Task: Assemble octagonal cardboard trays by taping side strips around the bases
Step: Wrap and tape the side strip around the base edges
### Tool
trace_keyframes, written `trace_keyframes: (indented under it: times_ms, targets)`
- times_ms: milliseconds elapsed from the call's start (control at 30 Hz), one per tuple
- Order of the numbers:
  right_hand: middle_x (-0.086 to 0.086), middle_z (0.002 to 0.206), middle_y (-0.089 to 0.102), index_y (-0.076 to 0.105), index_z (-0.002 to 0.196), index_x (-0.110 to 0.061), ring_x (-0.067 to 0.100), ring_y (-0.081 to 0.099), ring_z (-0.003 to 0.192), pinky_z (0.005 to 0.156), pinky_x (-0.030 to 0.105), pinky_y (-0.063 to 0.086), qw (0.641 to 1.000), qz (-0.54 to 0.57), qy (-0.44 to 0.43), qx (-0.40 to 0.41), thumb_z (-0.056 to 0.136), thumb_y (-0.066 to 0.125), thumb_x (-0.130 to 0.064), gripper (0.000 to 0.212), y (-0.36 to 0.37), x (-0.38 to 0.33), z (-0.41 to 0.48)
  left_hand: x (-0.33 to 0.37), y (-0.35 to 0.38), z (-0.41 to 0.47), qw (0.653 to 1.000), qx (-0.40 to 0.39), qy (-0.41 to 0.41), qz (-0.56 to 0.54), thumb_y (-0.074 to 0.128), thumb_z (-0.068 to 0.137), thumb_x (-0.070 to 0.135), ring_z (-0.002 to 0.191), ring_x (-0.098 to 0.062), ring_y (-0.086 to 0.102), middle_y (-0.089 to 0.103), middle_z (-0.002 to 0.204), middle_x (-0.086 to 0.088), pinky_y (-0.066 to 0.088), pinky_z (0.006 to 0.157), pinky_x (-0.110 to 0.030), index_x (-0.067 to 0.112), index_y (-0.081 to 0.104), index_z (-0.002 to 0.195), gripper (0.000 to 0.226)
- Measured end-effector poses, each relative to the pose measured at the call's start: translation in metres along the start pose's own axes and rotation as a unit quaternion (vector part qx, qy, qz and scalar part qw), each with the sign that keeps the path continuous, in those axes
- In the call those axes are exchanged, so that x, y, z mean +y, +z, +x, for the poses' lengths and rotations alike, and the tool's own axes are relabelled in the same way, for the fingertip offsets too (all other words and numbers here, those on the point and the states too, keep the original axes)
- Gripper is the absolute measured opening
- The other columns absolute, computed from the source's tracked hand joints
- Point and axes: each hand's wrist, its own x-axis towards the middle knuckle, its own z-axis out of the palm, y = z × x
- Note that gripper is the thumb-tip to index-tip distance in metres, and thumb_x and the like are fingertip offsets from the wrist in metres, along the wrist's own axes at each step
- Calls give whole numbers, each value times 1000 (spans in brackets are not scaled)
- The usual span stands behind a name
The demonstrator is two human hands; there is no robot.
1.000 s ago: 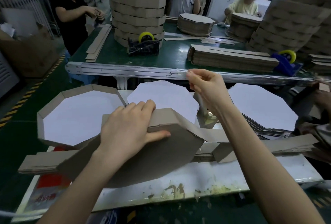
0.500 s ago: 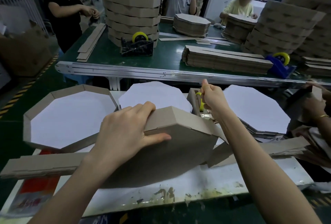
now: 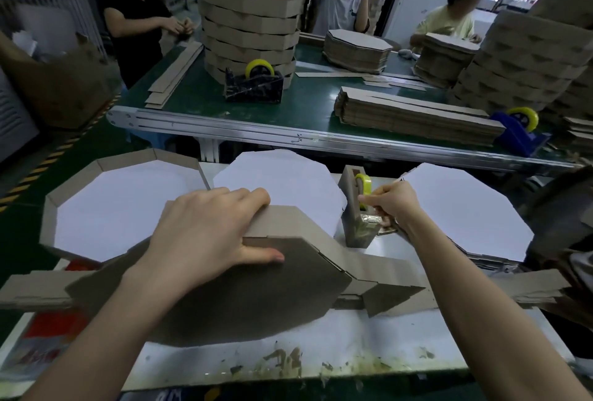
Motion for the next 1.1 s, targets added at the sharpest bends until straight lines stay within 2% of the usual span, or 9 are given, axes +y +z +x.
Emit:
trace_keyframes:
  times_ms: [167, 367, 533, 633, 733, 867, 933, 1000, 1100]
  targets:
    - [19, 78, 71, 71, 82, 7, 22, 62, 65, 70, 35, 56, 999, -11, 18, -27, 92, 70, -23, 32, 14, 7, 17, 1, 0, 1, 1000, -1, 8, -3, 16, 59, 97, 84, -13, 57, 62, 96, 15, 53, 67, -35, 41, 44, 113, 82]
    - [16, 86, 54, 55, 88, -4, 24, 49, 76, 63, 31, 36, 996, -78, -26, -27, 107, 35, -28, 37, 27, 0, 31, 9, 1, 2, 1000, -6, -4, -12, 18, 60, 95, 84, -13, 58, 62, 96, 15, 52, 67, -36, 40, 46, 111, 81]
    - [3, 58, 42, 46, 64, -12, 16, 37, 52, 51, 28, 29, 998, -56, -3, -40, 98, 54, -42, 46, 31, 3, 41, 15, 4, 7, 999, -7, -15, -30, 20, 60, 95, 85, -13, 57, 62, 96, 15, 52, 67, -35, 41, 45, 111, 79]
    - [1, 52, 38, 55, 59, -11, 14, 34, 47, 50, 25, 31, 997, -26, 13, -67, 89, 68, -45, 48, 28, 5, 43, 17, 5, 11, 999, -7, -20, -29, 19, 59, 96, 87, -12, 57, 61, 97, 16, 51, 68, -35, 41, 44, 112, 80]
    - [3, 61, 52, 74, 86, -5, 14, 46, 55, 58, 24, 43, 996, 3, 27, -86, 88, 75, -29, 24, 23, 9, 46, 17, 7, 14, 999, -7, -21, -31, 17, 58, 96, 88, -12, 57, 61, 98, 16, 51, 69, -35, 42, 43, 112, 81]
    - [18, 81, 65, 66, 108, 8, 26, 63, 72, 77, 35, 57, 990, 69, 55, -114, 94, 61, 2, 17, 21, 16, 49, 14, 10, 18, 999, -10, -24, -41, 18, 57, 97, 88, -12, 56, 61, 99, 17, 52, 70, -36, 43, 41, 112, 80]
    - [23, 79, 65, 59, 109, 8, 31, 66, 70, 72, 37, 60, 988, 66, 55, -125, 97, 50, 10, 16, 23, 18, 50, 13, 12, 20, 999, -10, -24, -43, 17, 57, 98, 88, -12, 56, 61, 100, 17, 52, 71, -36, 44, 39, 111, 80]
    - [23, 69, 65, 55, 101, 8, 31, 68, 61, 68, 40, 62, 990, 35, 56, -122, 100, 45, 5, 11, 26, 20, 52, 13, 13, 20, 999, -10, -24, -44, 16, 56, 98, 88, -12, 56, 61, 100, 17, 53, 70, -36, 44, 38, 111, 80]
    - [20, 63, 66, 58, 89, 8, 36, 69, 66, 81, 51, 59, 995, 1, 44, -87, 103, 48, -11, 27, 32, 25, 57, 13, 14, 21, 999, -10, -26, -44, 15, 55, 99, 89, -12, 56, 61, 100, 17, 53, 70, -37, 45, 36, 110, 80]
